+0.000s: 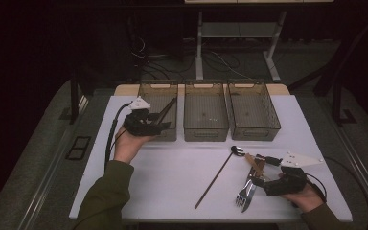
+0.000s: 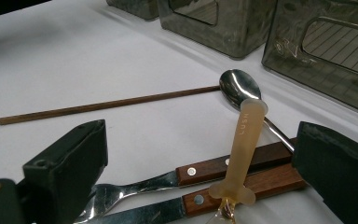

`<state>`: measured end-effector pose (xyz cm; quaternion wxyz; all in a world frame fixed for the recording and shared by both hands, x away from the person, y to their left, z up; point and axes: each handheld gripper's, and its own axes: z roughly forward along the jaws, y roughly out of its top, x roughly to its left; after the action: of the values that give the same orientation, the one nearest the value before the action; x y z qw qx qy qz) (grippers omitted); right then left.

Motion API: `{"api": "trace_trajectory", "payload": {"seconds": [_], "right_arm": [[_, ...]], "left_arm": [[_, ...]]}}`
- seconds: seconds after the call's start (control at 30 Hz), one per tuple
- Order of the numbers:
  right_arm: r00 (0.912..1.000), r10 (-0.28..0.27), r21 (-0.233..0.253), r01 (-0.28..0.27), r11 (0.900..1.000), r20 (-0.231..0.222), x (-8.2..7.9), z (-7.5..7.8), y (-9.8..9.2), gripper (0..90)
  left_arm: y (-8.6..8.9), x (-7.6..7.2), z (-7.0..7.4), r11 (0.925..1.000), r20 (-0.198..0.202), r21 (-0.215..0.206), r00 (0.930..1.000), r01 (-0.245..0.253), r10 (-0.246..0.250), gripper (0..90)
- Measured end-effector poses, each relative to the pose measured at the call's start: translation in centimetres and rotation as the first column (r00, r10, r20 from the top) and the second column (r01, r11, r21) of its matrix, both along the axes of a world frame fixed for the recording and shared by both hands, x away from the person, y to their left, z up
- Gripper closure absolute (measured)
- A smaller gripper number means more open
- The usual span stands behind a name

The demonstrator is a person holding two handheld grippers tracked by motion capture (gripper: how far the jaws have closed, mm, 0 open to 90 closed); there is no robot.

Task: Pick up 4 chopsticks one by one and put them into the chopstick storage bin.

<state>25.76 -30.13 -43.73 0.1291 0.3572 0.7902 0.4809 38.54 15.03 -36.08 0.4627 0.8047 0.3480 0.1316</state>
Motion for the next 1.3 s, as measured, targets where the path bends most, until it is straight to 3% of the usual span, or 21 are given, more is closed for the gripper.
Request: {"api": "trace_trajectory", "payload": {"seconds": [0.27, 0.5, 0.77, 0.87, 1.03, 1.1, 1.3], "right_arm": [[1.0000, -0.001, -0.001, 0.001, 1.000, 0.001, 0.0, 0.0, 0.0, 3.6], [1.0000, 0.000, -0.002, 0.000, 1.000, 0.001, 0.0, 0.0, 0.0, 3.6], [1.0000, 0.002, -0.002, -0.002, 1.000, 0.002, -0.1, 0.0, 0.1, 3.6], [1.0000, 0.001, -0.003, -0.001, 1.000, 0.002, -0.1, 0.0, 0.1, 3.6], [1.0000, 0.003, -0.005, -0.003, 1.000, 0.003, -0.1, 0.0, 0.1, 3.6], [1.0000, 0.003, -0.006, -0.003, 1.000, 0.003, -0.1, 0.0, 0.1, 3.6], [1.0000, 0.004, -0.005, -0.004, 1.000, -0.003, -0.1, 0.0, 0.1, 3.6]], "left_arm": [[-1.1, -2.2, -1.0, 0.9993, -0.026, -0.006, 0.9989, 0.038, -0.038, 34.7], [-2.1, -3.8, -1.9, 0.9980, -0.048, -0.005, 0.9968, 0.063, -0.063, 38.9], [-3.3, -5.5, -3.2, 0.9931, -0.090, 0.000, 0.9891, 0.117, -0.117, 52.8], [-3.8, -6.2, -3.7, 0.9898, -0.099, 0.003, 0.9850, 0.143, -0.142, 62.8], [-5.0, -7.2, -4.4, 0.9752, -0.106, -0.002, 0.9696, 0.221, -0.220, 83.3], [-5.6, -7.7, -4.6, 0.9662, -0.114, 0.000, 0.9600, 0.258, -0.256, 88.8], [-7.2, -8.8, -5.3, 0.9443, -0.143, -0.015, 0.9340, 0.329, -0.327, 89.5]]}}
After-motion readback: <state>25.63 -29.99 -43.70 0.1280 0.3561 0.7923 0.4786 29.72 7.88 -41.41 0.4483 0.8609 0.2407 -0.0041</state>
